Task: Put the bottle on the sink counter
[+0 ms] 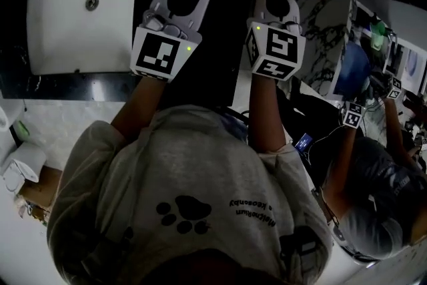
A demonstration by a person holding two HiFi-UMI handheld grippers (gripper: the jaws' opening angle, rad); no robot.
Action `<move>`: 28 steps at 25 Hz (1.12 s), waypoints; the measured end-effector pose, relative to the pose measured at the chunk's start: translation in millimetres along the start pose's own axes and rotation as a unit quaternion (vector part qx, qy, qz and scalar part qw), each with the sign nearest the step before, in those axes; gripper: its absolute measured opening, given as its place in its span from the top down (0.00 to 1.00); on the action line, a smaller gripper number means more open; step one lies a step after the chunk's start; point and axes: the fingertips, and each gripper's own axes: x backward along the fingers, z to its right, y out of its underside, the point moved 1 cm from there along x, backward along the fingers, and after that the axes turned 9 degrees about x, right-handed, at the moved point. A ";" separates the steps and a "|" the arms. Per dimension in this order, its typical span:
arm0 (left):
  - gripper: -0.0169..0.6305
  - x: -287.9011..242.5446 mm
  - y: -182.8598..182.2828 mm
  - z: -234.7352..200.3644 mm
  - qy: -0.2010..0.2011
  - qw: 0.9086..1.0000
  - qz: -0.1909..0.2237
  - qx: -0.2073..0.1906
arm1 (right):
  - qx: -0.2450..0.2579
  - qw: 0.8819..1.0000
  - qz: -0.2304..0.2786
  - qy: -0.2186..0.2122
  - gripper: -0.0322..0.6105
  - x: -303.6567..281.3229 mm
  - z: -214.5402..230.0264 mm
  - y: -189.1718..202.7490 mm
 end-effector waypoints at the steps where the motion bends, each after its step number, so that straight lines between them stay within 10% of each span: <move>1: 0.97 3.4 -5.2 4.2 -0.002 1.000 0.005 -0.008 | -0.001 1.000 0.011 0.004 0.95 7.0 1.5 -6.1; 28: 0.97 121.4 -105.9 117.9 -0.042 0.994 0.095 -0.025 | 0.024 0.982 0.185 -0.007 0.95 208.3 -27.0 -106.4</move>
